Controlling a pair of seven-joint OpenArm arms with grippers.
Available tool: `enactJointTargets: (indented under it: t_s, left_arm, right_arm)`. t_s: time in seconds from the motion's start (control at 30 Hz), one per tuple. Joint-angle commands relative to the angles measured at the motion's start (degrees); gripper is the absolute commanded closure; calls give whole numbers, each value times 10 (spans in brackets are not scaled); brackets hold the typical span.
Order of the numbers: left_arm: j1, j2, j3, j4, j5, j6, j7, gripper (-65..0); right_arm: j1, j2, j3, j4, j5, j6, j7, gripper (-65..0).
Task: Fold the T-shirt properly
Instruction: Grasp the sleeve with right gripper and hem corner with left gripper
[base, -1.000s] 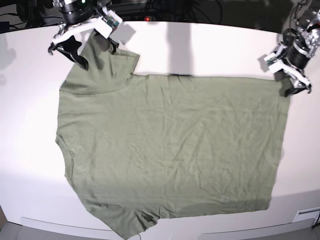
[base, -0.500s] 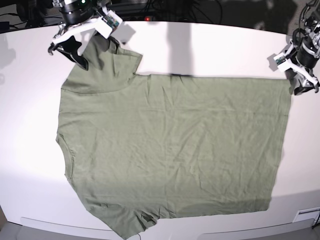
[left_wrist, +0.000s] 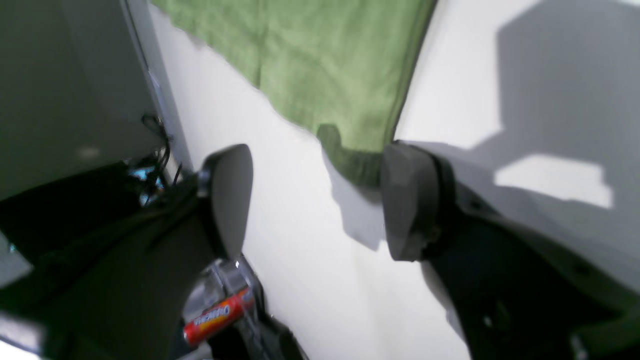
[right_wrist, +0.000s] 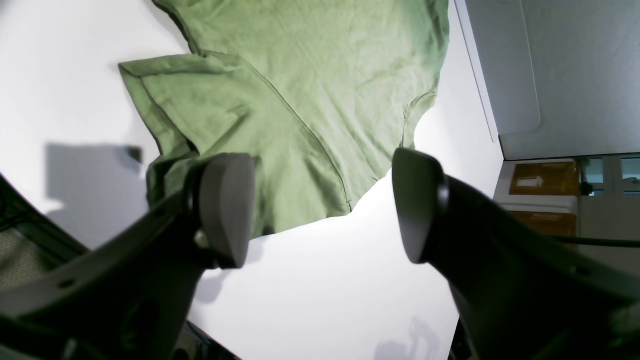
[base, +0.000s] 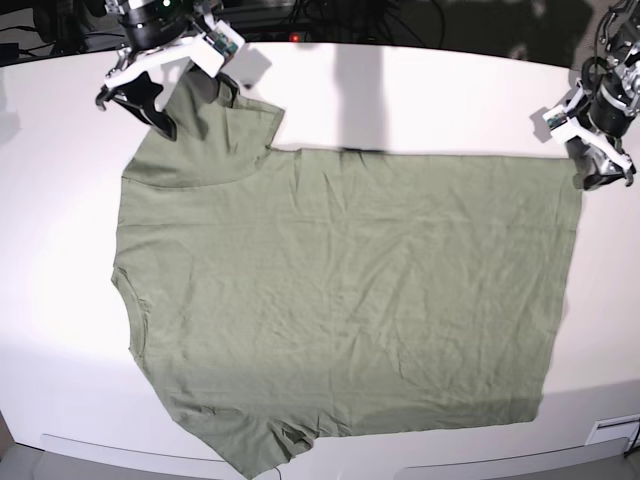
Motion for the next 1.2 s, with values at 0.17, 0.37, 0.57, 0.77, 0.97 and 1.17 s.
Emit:
enactJointTargets:
  t_s: [0.17,0.37,0.57,0.77,0.97,1.17]
  left_arm:
    - [-14,14,12,17,-39,-54,-29,-410]
    - [-37,20,12,-21,-47,-54,-13,-410]
    - [-35,17,12,-82,-47,-54,24,-410]
    - [-34,19,12,-94,-47,-54,5,-410]
    - [-34,48,12,-93,-47,-54,-42,-410]
    - [-38,98,12,-93,-47,-33,-64,-410]
  right_arm:
    - [-3,-2,2,11,-8,-11,5,-428]
    - [-3,-2,2,11,-8,-11,5,-428]
    - [-3,-2,2,11,-8,-11,2,-428]
    - [-3,-2,2,11,-8,-11,3,-428]
    - [-3,-2,2,11,-8,-11,3,-428]
    - [-3,-2,2,11,-8,-11,3,-428]
